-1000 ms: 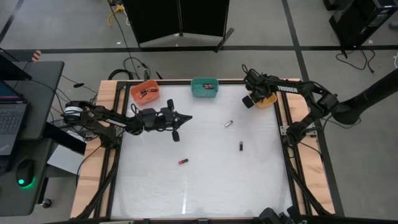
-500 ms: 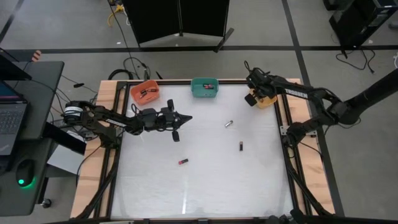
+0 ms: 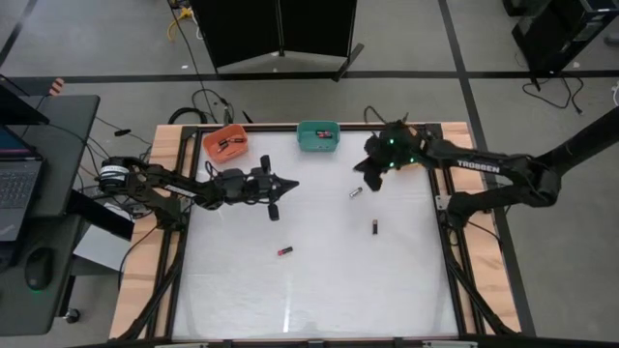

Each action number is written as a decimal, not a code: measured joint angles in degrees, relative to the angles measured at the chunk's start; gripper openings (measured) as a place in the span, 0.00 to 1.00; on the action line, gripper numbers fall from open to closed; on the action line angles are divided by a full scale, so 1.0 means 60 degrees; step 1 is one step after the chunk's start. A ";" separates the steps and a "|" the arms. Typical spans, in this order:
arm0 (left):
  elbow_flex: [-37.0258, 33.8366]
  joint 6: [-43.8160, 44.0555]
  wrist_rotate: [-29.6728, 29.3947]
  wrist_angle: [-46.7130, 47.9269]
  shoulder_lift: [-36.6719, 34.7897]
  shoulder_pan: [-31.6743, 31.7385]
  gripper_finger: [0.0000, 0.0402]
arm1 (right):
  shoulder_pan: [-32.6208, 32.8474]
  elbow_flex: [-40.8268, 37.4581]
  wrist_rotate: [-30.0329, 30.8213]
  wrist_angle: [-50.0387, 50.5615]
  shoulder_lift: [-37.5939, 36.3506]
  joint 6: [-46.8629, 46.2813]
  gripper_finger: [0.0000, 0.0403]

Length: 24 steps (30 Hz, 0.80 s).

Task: Sort batteries
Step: Put the silver battery into the yellow bin

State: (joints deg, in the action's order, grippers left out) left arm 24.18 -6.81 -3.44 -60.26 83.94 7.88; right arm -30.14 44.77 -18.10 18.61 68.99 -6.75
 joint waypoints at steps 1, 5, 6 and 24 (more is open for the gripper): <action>0.0000 0.0000 0.0000 0.0075 0.0000 0.0000 0.04 | 0.0247 -0.0111 -0.0295 -0.0495 0.0000 -0.0056 0.02; 0.0000 0.0004 -0.0001 0.0464 0.0000 0.0000 0.04 | 0.1133 -0.0379 -0.0508 -0.1726 0.0188 0.0092 0.07; 0.0000 0.0004 0.0000 0.0542 0.0000 0.0000 0.04 | 0.1327 -0.0382 -0.0505 -0.1733 0.0281 0.0219 0.08; 0.0002 -0.0051 0.0002 0.0970 0.0004 0.0265 0.04 | 0.1932 -0.0390 0.1176 -0.0762 0.2329 0.2393 0.28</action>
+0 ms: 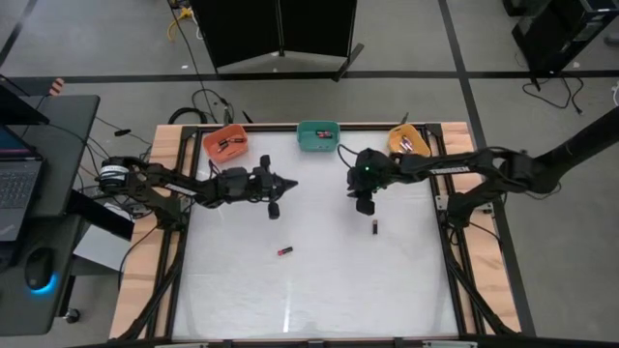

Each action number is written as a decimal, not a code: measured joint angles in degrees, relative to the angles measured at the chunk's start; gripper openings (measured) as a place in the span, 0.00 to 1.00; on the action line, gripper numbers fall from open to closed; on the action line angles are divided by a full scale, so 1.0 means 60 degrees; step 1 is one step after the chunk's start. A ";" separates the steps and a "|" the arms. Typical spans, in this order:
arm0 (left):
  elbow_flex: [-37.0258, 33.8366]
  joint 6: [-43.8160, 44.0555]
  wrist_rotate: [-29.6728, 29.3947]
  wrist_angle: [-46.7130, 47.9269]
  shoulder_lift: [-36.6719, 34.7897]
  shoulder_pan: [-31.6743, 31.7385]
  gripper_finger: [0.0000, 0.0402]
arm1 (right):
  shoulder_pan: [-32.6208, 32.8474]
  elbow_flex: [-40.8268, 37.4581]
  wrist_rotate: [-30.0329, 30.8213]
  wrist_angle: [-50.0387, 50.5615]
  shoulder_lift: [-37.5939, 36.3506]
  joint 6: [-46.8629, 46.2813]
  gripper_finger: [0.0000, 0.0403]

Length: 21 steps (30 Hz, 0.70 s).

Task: Sort batteries
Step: Put the silver battery into the yellow bin

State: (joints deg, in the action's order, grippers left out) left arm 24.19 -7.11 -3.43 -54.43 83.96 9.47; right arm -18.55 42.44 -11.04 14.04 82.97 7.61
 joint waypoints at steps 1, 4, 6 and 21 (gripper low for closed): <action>0.0001 0.0000 -0.0002 0.0000 0.0000 0.0042 0.04 | 0.0000 0.0000 0.0094 0.0074 0.0081 0.0107 0.31; 0.0002 -0.0007 0.0085 0.0000 0.0000 0.0158 0.04 | 0.0038 0.0000 0.0235 0.0279 0.0301 0.0452 0.38; 0.0002 -0.0010 0.0158 0.0006 0.0000 0.0195 0.04 | 0.0083 0.0000 0.0527 0.0436 0.0479 0.0482 0.42; 0.0002 0.0013 0.0184 0.0480 0.0000 0.0198 0.04 | 0.0259 0.0528 0.1820 0.1290 0.1694 0.1745 0.45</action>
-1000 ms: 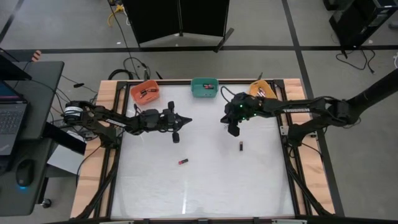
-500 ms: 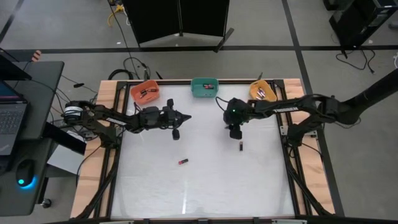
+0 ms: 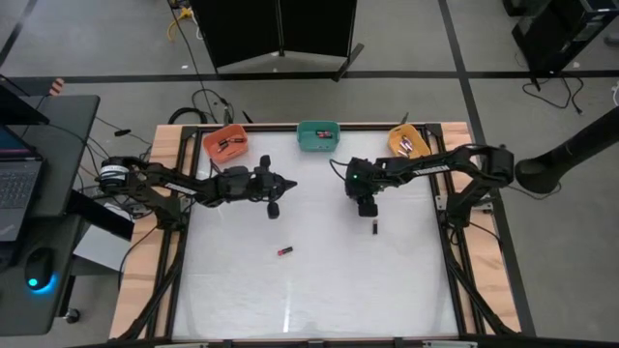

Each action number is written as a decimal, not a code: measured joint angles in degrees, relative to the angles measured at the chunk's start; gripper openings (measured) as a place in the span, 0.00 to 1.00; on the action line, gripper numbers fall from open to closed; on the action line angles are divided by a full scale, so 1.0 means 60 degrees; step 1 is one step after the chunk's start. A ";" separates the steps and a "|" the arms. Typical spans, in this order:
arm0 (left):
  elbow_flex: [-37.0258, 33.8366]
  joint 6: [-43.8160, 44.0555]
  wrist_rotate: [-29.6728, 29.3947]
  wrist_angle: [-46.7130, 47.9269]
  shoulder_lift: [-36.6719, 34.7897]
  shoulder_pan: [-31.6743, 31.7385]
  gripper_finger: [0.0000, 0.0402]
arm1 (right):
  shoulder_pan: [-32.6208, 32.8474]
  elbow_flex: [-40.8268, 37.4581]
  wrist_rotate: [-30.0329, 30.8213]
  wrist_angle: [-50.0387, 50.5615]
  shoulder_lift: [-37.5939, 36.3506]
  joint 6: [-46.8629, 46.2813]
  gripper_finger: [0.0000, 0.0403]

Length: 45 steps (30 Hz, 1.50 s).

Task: Sort batteries
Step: Put the silver battery into the yellow bin

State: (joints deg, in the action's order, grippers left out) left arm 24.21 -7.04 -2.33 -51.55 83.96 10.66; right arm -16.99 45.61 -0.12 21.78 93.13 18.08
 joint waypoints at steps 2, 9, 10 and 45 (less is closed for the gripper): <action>0.0000 0.0023 0.0000 0.0054 0.0000 -0.0004 0.04 | 0.0000 0.0062 0.0004 0.0055 0.0086 0.0043 0.42; 0.0000 0.0124 0.0000 0.0162 0.0000 -0.0004 0.04 | 0.0007 0.0068 -0.0065 0.0174 0.0139 0.0403 0.27; 0.0000 0.0199 0.0000 0.0172 0.0000 -0.0004 0.04 | 0.0009 0.0063 -0.0090 0.0190 0.0137 0.0425 0.23; 0.0000 0.0504 0.0000 0.0592 0.0000 -0.0018 0.04 | -0.0879 0.6171 0.1655 0.4197 0.0159 -0.3332 0.15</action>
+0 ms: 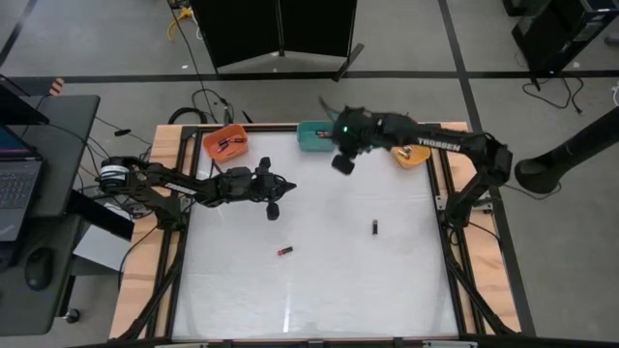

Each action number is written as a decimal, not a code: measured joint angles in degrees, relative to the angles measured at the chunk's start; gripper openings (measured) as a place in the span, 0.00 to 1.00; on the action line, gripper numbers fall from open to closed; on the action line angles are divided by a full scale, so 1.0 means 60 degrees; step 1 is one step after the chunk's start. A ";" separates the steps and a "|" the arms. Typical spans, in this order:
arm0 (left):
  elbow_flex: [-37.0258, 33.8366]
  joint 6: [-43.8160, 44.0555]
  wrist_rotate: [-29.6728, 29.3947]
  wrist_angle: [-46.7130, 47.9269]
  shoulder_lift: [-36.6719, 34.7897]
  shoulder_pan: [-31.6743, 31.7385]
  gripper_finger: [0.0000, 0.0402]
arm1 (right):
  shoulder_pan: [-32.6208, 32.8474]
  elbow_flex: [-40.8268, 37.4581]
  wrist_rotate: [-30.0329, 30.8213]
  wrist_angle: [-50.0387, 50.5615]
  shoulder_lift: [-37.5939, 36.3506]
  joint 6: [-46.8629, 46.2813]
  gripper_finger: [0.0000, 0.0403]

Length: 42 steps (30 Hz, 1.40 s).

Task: Sort batteries
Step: Put the silver battery into the yellow bin

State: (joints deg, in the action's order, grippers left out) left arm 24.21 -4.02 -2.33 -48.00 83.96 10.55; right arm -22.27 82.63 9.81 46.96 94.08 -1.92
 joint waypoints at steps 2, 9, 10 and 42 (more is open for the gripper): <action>0.0000 -0.0003 0.0000 0.0008 0.0000 0.0000 0.04 | -0.0524 0.0036 0.0014 0.0451 -0.0003 -0.0091 0.15; 0.0000 -0.0010 0.0000 0.0263 0.0000 0.0000 0.04 | -0.2392 -0.0518 0.0787 0.1620 -0.0003 -0.0509 0.15; 0.0000 -0.0010 0.0000 0.0312 0.0000 0.0000 0.04 | -0.2634 -0.0661 0.0937 0.1649 -0.0006 -0.0512 0.15; 0.0000 -0.0005 0.0000 0.0283 0.0000 -0.0007 0.04 | -0.5070 -0.4933 0.0569 -0.1269 -0.0007 -0.0523 0.15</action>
State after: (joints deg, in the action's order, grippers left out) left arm 24.21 -4.04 -2.33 -46.30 83.96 10.50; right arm -52.69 53.03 13.22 39.35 94.04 -5.05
